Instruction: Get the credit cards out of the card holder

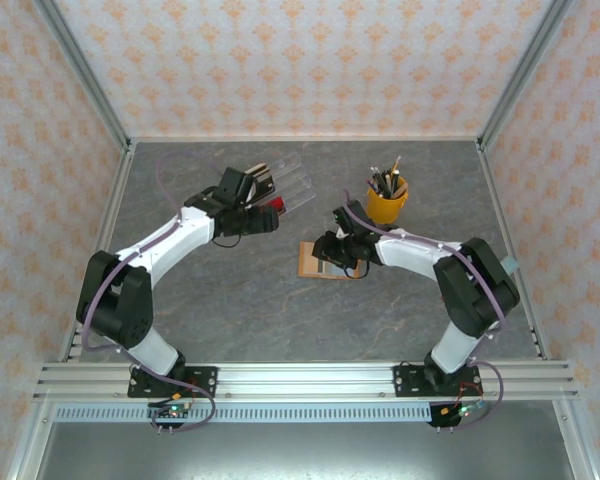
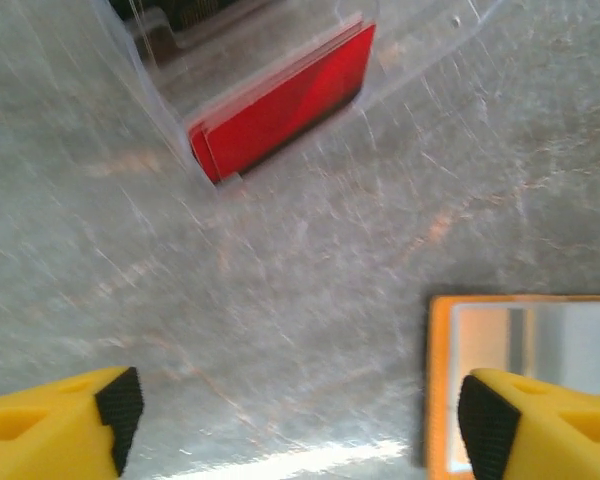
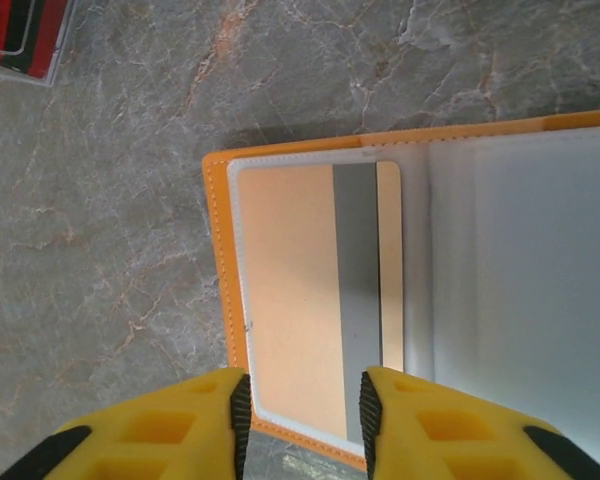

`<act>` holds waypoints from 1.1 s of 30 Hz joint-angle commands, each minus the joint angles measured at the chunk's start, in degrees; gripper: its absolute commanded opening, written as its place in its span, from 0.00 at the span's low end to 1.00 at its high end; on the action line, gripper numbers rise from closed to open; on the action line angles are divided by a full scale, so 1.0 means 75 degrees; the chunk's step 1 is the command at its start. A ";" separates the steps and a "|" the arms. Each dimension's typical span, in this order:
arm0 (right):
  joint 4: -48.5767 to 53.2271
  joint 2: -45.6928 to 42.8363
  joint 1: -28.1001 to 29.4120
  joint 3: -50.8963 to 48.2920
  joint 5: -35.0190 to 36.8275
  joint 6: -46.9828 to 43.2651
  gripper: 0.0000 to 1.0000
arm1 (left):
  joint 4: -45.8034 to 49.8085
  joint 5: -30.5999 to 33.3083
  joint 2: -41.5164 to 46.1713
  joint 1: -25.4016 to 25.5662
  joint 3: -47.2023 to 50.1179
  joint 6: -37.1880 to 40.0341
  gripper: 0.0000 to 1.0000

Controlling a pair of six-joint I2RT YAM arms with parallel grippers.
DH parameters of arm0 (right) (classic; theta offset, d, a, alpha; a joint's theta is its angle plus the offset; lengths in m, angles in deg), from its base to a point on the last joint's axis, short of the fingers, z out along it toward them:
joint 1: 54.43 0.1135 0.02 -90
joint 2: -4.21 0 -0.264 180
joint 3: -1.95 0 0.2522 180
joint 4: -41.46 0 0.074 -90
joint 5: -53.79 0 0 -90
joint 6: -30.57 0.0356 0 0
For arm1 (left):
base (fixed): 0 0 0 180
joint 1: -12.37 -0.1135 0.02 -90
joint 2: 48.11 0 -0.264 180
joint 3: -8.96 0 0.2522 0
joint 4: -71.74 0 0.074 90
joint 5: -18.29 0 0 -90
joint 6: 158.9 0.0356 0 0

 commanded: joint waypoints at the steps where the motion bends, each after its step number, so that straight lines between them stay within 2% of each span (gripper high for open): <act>1: -0.0054 0.0192 -0.0034 0.0260 0.0121 -0.0008 0.35 | -0.0780 -0.1113 0.0061 0.0141 0.0327 -0.0980 0.79; 10: 0.0138 0.0301 -0.0034 0.0317 0.0716 0.0016 0.33 | -0.1344 -0.1479 -0.0627 0.0940 0.0549 -0.1946 0.68; 16: 0.0264 0.0346 -0.0034 0.0315 0.0841 -0.0053 0.32 | -0.1990 -0.1751 -0.1179 0.1268 0.0544 -0.2577 0.52; 20: 0.0337 0.0387 -0.0032 0.0335 0.0873 -0.0072 0.29 | -0.1965 -0.1842 -0.1562 0.1414 0.0299 -0.2599 0.42; 33: 0.0349 0.0582 -0.0034 0.0461 0.0709 -0.0137 0.25 | -0.1574 -0.1925 -0.2203 0.1472 -0.0255 -0.2389 0.24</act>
